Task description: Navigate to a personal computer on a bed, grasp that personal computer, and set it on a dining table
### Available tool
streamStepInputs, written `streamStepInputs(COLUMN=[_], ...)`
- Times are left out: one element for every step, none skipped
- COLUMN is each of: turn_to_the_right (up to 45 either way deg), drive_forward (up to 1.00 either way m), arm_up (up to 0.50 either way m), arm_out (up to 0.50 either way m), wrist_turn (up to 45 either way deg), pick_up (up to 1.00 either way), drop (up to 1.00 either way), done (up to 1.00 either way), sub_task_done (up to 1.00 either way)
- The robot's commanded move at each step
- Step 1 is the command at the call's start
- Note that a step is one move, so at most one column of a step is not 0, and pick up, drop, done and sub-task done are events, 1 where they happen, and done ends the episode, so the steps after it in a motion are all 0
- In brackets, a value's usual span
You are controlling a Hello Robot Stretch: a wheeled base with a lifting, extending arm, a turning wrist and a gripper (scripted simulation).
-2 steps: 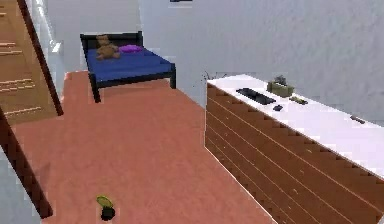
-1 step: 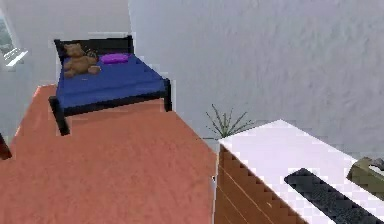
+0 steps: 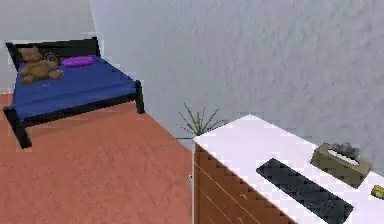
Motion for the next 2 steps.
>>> streamStepInputs(turn_to_the_right=[0.0, -33.0], drive_forward=[0.20, 0.00], arm_up=[0.00, 0.00], arm_out=[0.00, 0.00], wrist_turn=[0.0, 0.0], pick_up=[0.00, 0.00], drop=[0.00, 0.00], done=[0.00, 0.00], sub_task_done=[0.00, 0.00])
